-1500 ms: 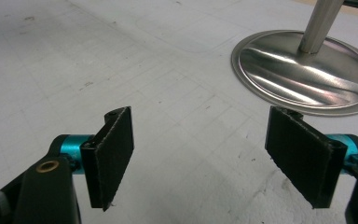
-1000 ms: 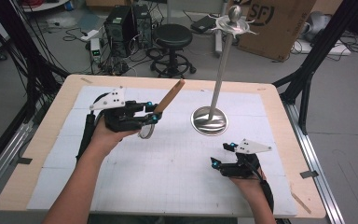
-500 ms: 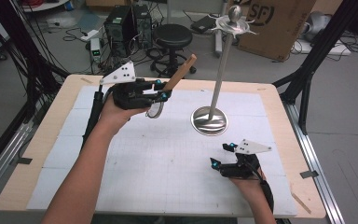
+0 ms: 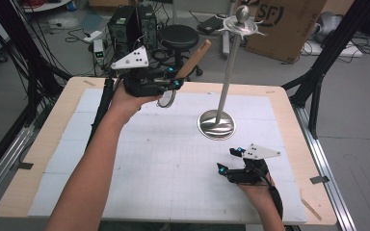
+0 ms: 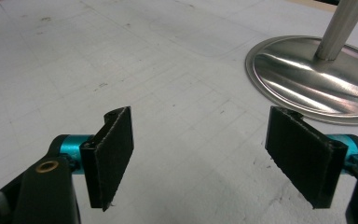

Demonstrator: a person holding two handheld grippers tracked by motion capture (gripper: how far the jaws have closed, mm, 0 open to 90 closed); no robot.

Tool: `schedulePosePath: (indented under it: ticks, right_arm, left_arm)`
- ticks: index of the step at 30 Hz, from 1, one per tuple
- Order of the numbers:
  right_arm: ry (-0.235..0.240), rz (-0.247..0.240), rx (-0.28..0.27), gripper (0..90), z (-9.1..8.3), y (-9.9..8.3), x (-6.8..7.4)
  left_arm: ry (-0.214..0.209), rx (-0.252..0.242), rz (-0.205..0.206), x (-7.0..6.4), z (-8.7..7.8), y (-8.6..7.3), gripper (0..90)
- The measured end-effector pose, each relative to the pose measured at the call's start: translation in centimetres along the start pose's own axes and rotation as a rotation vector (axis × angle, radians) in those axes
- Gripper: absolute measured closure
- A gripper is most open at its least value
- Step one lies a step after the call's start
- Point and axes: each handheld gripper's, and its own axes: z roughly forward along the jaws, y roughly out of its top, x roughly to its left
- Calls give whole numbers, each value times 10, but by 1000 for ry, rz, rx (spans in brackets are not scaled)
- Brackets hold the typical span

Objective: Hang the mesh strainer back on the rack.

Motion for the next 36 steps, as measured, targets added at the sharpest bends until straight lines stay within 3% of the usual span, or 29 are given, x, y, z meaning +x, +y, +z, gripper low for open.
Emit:
schedulePosePath:
  ticks: [7, 19, 28, 36]
  right_arm:
    - [0, 1, 4, 227, 0, 0, 0]
    - [0, 4, -14, 227, -3, 1, -2]
    - [-1, 8, -19, 227, -6, 0, -4]
    - [-2, 8, -20, 227, -6, 0, -4]
  left_arm:
    - [21, -14, -2, 10, 7, 6, 689]
    - [37, -18, 10, 13, 23, 24, 689]
    - [57, -4, -5, 17, 27, 23, 689]
    - [50, 13, -12, 16, 37, 18, 689]
